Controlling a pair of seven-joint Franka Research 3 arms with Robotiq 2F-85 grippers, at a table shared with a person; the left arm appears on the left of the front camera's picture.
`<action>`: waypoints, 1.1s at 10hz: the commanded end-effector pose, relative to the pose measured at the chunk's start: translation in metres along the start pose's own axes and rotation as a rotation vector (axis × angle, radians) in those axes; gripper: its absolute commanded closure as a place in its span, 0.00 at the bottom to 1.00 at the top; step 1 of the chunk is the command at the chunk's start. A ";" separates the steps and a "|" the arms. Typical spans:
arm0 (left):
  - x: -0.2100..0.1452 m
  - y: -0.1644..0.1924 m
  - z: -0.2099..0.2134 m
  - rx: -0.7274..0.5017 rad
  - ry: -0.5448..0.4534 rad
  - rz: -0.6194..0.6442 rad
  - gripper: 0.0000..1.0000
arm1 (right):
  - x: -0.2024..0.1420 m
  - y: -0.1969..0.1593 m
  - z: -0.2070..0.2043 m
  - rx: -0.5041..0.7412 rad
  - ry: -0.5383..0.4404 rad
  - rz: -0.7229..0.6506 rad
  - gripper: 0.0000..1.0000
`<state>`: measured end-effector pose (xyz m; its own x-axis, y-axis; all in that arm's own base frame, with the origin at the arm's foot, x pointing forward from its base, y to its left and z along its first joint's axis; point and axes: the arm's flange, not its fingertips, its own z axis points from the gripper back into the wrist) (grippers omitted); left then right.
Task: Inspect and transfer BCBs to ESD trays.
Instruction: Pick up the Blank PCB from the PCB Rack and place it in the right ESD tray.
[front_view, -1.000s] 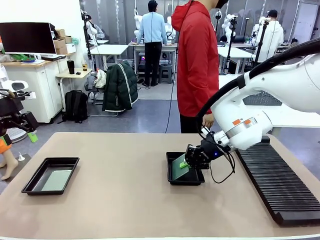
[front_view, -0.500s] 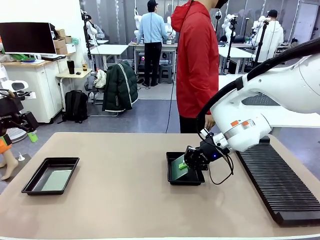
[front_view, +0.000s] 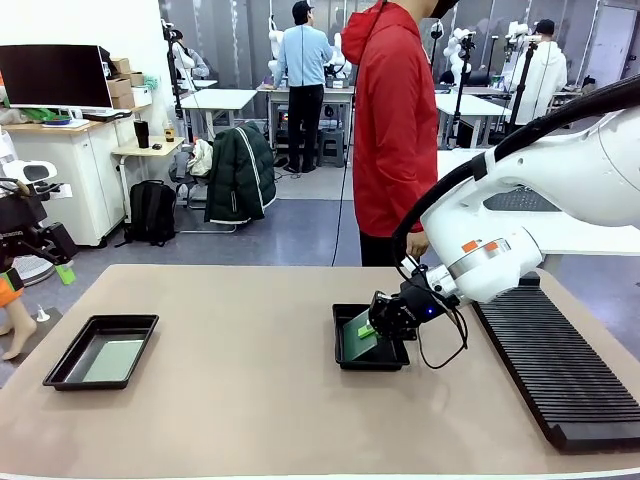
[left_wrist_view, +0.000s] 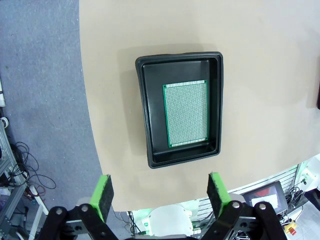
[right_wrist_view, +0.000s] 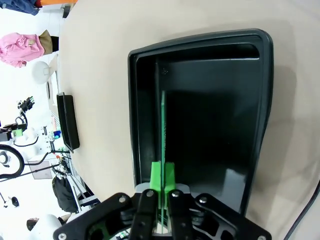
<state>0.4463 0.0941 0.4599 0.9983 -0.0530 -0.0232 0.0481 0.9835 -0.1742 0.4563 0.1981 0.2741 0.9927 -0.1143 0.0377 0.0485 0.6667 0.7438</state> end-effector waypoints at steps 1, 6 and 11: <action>-0.001 0.001 -0.001 -0.006 -0.010 -0.008 0.00 | 0.000 0.008 0.000 -0.025 0.017 0.008 0.78; -0.001 0.001 -0.001 -0.006 -0.010 -0.008 0.00 | 0.004 0.049 0.019 -0.180 0.017 0.065 0.26; -0.001 0.001 -0.001 -0.006 -0.010 -0.008 0.00 | 0.020 0.103 0.061 -0.479 0.036 0.170 0.00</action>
<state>0.4463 0.0941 0.4599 0.9983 -0.0530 -0.0231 0.0482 0.9835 -0.1742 0.4700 0.2183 0.3741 0.9911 0.0325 0.1294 -0.0812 0.9166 0.3915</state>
